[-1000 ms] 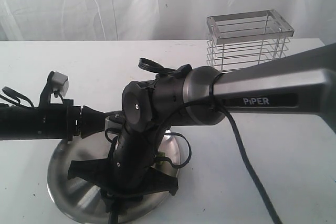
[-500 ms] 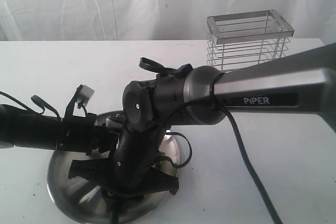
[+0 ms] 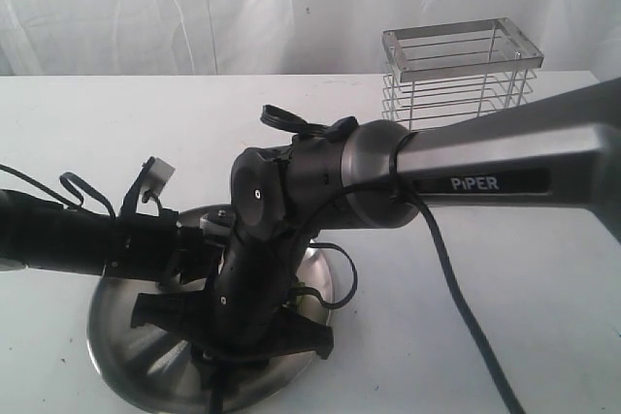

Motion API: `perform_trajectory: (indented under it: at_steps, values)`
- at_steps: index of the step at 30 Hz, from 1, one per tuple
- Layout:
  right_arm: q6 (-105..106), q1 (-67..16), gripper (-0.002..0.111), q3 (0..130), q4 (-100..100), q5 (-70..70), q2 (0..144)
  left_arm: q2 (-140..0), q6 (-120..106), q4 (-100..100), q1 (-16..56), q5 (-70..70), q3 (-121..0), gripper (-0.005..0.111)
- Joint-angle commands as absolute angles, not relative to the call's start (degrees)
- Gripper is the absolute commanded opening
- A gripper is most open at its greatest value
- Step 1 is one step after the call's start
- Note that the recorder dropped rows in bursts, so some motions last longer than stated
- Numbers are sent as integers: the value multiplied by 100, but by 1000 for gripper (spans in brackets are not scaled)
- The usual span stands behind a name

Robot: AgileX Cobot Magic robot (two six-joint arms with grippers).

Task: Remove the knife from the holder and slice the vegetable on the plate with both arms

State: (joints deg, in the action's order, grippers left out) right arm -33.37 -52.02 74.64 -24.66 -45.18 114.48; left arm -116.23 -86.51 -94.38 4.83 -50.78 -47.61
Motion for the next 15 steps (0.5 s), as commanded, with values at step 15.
perform_trajectory:
  at_steps: [15]
  values:
    - [-3166,-5198,0,7477,-2504,-4849,11421,-11653,-6813,-7786,1134,-3195,-4745,0]
